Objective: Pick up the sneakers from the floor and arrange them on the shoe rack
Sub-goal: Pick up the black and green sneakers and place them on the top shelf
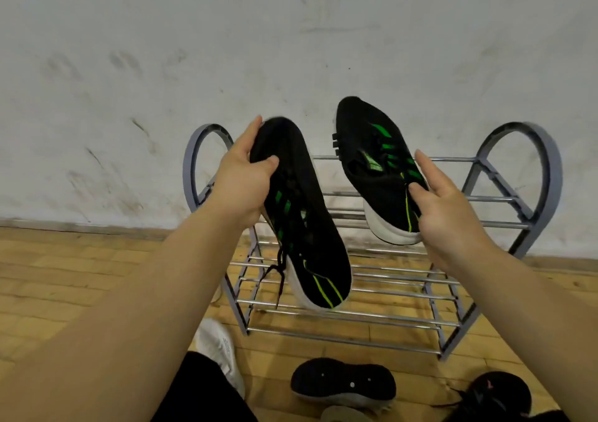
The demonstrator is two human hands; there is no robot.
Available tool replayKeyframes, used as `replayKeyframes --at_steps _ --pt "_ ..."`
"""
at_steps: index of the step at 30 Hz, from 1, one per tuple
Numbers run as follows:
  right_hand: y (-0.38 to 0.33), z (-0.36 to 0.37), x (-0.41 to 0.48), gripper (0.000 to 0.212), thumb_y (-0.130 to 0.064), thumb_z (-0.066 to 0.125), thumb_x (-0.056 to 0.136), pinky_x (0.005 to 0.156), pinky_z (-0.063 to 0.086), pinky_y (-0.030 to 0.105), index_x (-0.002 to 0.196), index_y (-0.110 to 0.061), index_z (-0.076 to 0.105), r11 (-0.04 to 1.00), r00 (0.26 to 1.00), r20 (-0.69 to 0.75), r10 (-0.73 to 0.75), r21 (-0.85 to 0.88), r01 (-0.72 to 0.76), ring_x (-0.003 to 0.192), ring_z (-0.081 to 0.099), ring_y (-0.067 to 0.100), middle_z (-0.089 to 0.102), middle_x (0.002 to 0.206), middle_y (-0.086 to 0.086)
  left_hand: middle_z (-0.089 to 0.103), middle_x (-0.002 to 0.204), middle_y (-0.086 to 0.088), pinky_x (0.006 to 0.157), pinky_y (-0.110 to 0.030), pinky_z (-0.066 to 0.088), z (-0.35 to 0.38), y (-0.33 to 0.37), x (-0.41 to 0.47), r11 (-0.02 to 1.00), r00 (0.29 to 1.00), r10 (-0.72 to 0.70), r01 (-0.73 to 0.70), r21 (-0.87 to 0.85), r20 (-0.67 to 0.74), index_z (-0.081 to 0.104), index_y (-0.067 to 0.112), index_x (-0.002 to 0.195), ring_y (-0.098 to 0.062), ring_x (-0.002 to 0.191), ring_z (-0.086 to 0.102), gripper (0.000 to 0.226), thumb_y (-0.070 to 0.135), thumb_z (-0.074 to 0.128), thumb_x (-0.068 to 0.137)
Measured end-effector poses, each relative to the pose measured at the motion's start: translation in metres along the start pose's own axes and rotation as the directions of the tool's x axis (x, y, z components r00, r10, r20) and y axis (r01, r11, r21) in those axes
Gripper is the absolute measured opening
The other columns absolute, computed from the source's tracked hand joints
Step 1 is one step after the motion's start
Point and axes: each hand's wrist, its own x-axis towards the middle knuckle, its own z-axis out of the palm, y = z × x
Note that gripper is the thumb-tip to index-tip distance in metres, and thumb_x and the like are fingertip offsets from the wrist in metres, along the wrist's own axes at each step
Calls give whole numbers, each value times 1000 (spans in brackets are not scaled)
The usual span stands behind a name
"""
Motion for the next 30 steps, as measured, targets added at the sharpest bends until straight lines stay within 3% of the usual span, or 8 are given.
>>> replayKeyframes --at_steps 3,6,8,10,14,19,26,30 --pt "2 -8 13 52 -18 42 109 108 48 34 152 -47 39 998 994 -113 -11 -64 4 128 58 12 51 148 -13 58 146 -1 98 -42 58 38 20 55 999 999 -19 16 50 41 35 33 158 -22 120 65 72 -2 56 99" --pt "5 -17 23 52 -27 39 109 95 52 36 156 -45 30 961 990 -134 -39 -276 0 117 62 18 59 142 -2 36 162 -7 101 -35 50 69 17 78 954 994 -70 42 295 84 16 36 163 -31 125 59 78 28 61 100" --pt "7 -23 31 51 -37 37 108 100 45 41 158 -37 28 808 992 -76 -104 -588 39 125 55 28 55 147 6 26 162 -14 102 -34 44 84 -5 69 808 986 -126 41 588 105 14 41 162 -38 129 53 79 54 56 97" --pt "11 -27 32 55 -45 38 106 110 40 46 158 -34 27 685 990 19 -137 -720 109 135 46 32 48 153 8 25 163 -13 114 -43 39 91 -32 41 713 964 -154 -43 700 217 24 44 159 -39 138 44 78 72 47 90" --pt "21 -27 32 65 -54 47 101 112 33 39 159 -41 21 714 983 173 -56 -682 160 142 37 23 36 158 1 24 164 3 108 -31 31 81 -52 13 791 957 -39 -148 594 289 34 41 156 -23 145 36 66 65 48 96" --pt "24 -34 30 73 -55 58 95 106 36 31 157 -45 23 726 974 208 -94 -654 210 139 40 15 32 156 -9 28 163 2 108 -28 31 74 -50 12 822 949 -34 -152 549 314 39 42 154 -18 145 38 62 61 52 96" --pt "24 -40 23 63 -57 51 98 104 37 28 155 -45 29 681 970 195 -148 -691 243 140 40 17 26 161 -7 14 168 5 117 -40 33 71 -35 -14 669 874 -136 -266 694 466 24 45 158 -24 149 32 87 74 60 84" --pt "27 -37 18 76 -69 56 87 108 46 38 154 -48 27 660 963 233 -137 -703 264 132 46 15 26 160 -10 5 169 8 117 -39 33 67 -32 -22 581 839 -187 -325 746 511 20 45 160 -26 150 29 101 77 67 76"
